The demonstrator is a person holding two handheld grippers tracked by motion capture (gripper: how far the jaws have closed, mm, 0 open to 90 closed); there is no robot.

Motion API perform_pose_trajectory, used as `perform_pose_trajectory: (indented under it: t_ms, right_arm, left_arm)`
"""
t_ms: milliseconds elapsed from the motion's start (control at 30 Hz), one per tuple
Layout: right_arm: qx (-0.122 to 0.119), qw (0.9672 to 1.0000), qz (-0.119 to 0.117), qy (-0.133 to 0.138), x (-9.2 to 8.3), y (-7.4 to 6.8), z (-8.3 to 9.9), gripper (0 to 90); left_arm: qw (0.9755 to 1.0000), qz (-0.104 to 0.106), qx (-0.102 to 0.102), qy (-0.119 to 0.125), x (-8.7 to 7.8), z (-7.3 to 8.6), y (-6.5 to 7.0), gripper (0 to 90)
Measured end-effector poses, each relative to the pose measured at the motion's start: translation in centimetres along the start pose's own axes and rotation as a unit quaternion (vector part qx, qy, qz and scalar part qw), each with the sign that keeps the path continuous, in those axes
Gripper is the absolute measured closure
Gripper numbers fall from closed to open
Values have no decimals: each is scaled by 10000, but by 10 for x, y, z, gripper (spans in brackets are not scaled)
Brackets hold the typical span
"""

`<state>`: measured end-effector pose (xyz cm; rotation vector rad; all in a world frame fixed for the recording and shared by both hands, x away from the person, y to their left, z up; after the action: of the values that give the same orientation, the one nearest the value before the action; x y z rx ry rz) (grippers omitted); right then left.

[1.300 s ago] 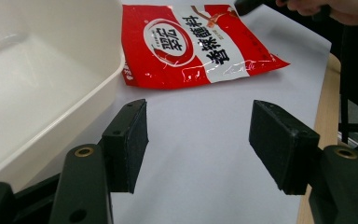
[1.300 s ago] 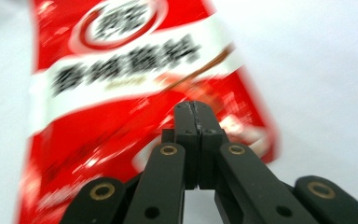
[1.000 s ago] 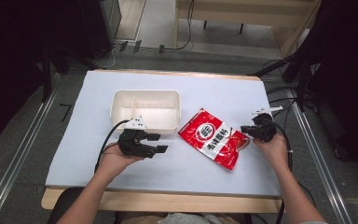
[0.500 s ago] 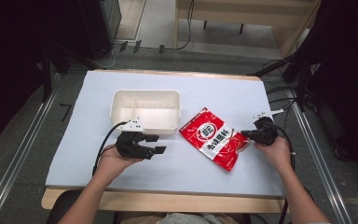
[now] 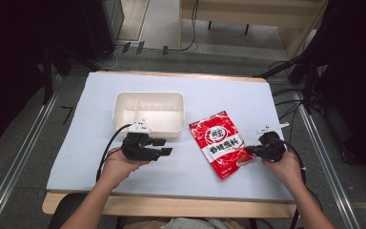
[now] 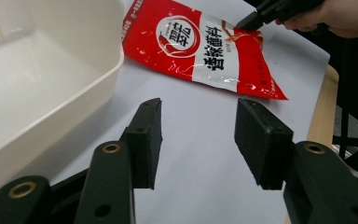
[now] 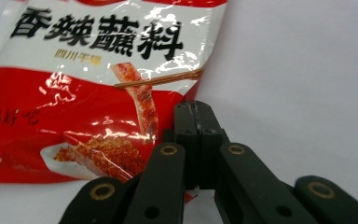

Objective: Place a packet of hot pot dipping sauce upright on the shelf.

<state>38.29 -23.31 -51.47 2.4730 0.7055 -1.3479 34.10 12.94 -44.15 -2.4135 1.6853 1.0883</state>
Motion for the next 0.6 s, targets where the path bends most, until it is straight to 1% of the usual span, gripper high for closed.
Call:
perform_pose_trajectory:
  t_ms: [33, 67, 100, 200, 233, 267, 333, 367, 400, 433, 500, 533, 567, 600]
  right_arm:
    - [-36, 10000, -20, -22, -1, -3, 2, 900]
    - [-74, 9999, -81, -35, -3, -8, 5, 900]
    - [-31, 9999, -109, -69, -5, -11, 7, 900]
    - [-34, 9997, -188, -141, -8, -21, 11, 900]
    - [-34, 9997, -188, -141, -8, -21, 11, 900]
    - [-108, 9994, -289, -162, -9, -30, 12, 900]
    - [-144, 9989, -405, -174, -11, -38, 12, 900]
    - [-144, 9989, -405, -174, -11, -38, 12, 900]
    - [-179, 9986, -462, -156, -11, -43, 12, 900]
    - [-247, 9983, -510, -94, -12, -54, 8, 900]
    - [-306, 9979, -568, -42, -12, -61, 5, 900]
    - [-320, 9977, -597, -49, -11, -65, 4, 900]
    - [-320, 9977, -597, -49, -11, -65, 4, 900]
    - [-308, 9976, -615, -63, -11, -68, 3, 900]
  left_arm:
    - [10000, 2, 2, -12, 1, 0, 0, 545]
    - [10000, 17, -35, -30, 2, -1, 1, 562]
    - [10000, 24, -75, -37, 3, -1, 1, 564]
    - [9998, 75, -159, -87, 5, -2, 2, 603]
    - [9998, 75, -159, -87, 5, -2, 2, 629]
    - [9994, 168, -260, -120, 6, -4, 3, 682]
    - [9990, 321, -300, -52, 7, -6, 5, 750]
    - [9990, 321, -300, -52, 7, -6, 5, 774]
    - [9989, 332, -315, -41, 8, -8, 6, 774]
    - [9989, 368, -282, -67, 9, -8, 7, 801]
    - [9991, 322, -258, -134, 12, -8, 7, 811]
    - [9990, 336, -235, -183, 13, -8, 7, 817]
    - [9990, 336, -235, -183, 13, -8, 7, 817]
    - [9989, 349, -247, -196, 16, -8, 8, 820]
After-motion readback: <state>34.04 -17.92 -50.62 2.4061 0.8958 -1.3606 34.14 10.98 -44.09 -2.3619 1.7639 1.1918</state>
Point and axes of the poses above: each handheld gripper's, and its own axes: x roughly forward along the jaws, z roughly out of its underside, y roughly to its right, the point moved 6 cm from there along x, roughly forward along the jaws, and after that the axes turned 10 degrees about z, right-handed, at the moved point
